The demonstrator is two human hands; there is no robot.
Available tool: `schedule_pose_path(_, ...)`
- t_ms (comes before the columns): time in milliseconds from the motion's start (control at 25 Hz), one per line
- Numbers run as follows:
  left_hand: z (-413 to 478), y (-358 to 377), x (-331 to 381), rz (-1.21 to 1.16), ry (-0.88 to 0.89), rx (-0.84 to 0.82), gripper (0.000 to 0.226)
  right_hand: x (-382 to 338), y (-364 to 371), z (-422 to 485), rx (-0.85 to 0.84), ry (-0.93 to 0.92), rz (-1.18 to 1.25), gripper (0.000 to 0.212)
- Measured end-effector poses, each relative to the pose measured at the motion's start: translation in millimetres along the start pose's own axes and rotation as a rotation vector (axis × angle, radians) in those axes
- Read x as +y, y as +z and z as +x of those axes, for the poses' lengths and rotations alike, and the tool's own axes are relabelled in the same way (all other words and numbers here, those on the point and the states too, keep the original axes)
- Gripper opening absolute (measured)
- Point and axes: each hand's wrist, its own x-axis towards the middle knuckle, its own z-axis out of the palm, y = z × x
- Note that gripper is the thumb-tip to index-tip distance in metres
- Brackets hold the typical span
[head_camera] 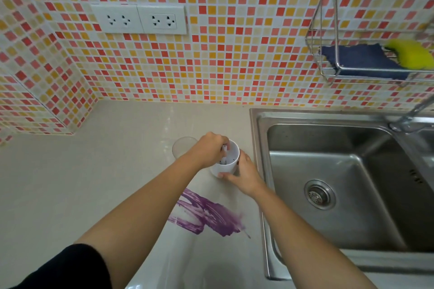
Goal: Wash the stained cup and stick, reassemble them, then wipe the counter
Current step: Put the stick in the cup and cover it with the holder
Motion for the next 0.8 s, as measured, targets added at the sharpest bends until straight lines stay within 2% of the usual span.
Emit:
schedule_pose_path(120,-2.8,-6.4,-7.6,-0.164,-0.018,-0.019,0.036,2.2,1.2,-0.6,0.007,0.006,0.016,0.099)
schedule_pose_path(240,-14.8,-24.3,-26.8,-0.434,-0.091,0.120,0.046,5.4,-1.0,2.5,-0.013,-0.014,0.023,0.094)
schedule_pose_path(320,-21.5,-32.7,-44.5,-0.391,-0.141,0.192,0.056,8.2,-3.9,3.3,-0.007,-0.021,0.030,0.093)
schedule_pose_path(360,-25.2,-33.8,-53.7,-0.320,-0.170,0.161,0.064,9.4,-4.9,3.4,-0.008,-0.024,0.031,0.094)
schedule_pose_path(440,-33.1,-26.0,-71.4,-0.174,-0.245,-0.019,0.086,9.1,-2.6,3.4,-0.021,-0.027,0.049,0.096)
schedule_pose_path(520,-38.1,-8.9,-80.7,-0.159,-0.314,-0.150,0.103,6.0,2.8,1.0,0.005,-0.016,0.115,0.089)
schedule_pose_path(560,-38.9,-0.7,-82.0,-0.212,-0.334,-0.132,0.105,4.6,5.5,0.5,0.032,-0.008,0.154,0.083)
schedule_pose_path(680,-38.5,14.5,-74.1,-0.361,-0.343,0.080,0.095,-1.2,-1.9,-2.0,0.128,0.008,0.203,0.079)
schedule_pose_path(800,-32.6,22.5,-58.2,-0.459,-0.330,0.152,0.098,-7.4,-45.0,-5.1,0.228,0.012,0.004,0.083)
